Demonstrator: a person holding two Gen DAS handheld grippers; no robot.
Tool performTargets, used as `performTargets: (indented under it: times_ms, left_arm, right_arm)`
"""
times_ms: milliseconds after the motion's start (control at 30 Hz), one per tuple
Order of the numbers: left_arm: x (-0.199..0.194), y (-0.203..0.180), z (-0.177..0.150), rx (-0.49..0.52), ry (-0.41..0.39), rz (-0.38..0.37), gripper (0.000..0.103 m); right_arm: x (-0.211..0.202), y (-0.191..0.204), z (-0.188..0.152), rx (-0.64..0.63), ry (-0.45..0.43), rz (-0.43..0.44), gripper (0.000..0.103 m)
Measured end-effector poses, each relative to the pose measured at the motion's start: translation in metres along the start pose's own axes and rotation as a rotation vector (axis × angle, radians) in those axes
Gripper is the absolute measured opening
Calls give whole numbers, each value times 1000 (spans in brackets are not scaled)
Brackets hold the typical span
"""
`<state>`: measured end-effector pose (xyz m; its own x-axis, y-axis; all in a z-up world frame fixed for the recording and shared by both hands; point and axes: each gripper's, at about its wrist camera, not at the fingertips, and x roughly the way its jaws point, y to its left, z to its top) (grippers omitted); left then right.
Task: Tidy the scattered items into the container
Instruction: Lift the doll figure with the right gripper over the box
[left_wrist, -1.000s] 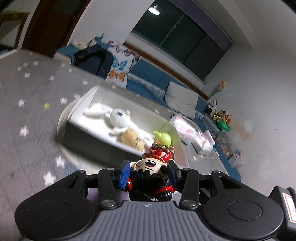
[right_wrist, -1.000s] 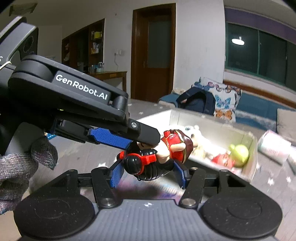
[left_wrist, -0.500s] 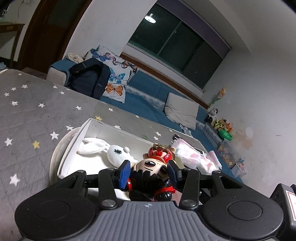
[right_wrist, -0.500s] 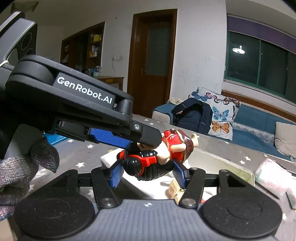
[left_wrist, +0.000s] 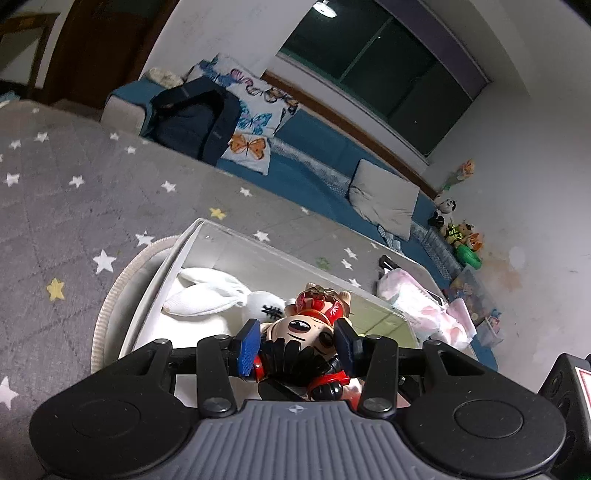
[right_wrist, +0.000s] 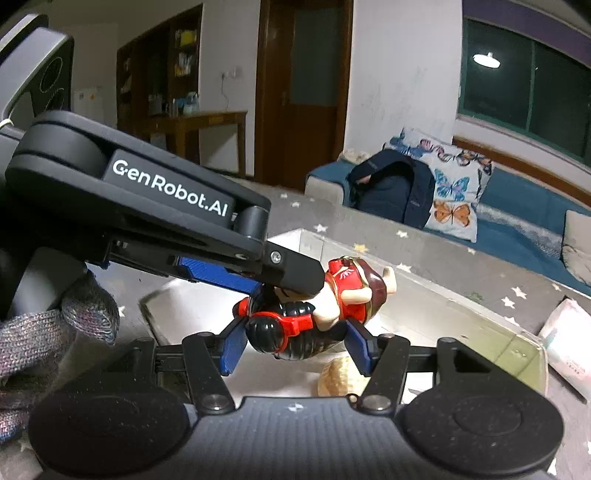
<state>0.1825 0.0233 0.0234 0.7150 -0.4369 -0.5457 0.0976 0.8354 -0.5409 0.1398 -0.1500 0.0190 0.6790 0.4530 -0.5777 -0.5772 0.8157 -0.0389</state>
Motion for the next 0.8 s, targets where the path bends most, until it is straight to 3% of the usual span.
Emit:
performTargets:
  times_ms: [500,800]
  left_arm:
    - [28,17,1,-26,97,44,45]
    - [31,19,-5,-18,110,53,44]
  right_arm:
    - [36,8,-3,-53,150,27,58]
    - [33,14,-3,-67,149,18,58]
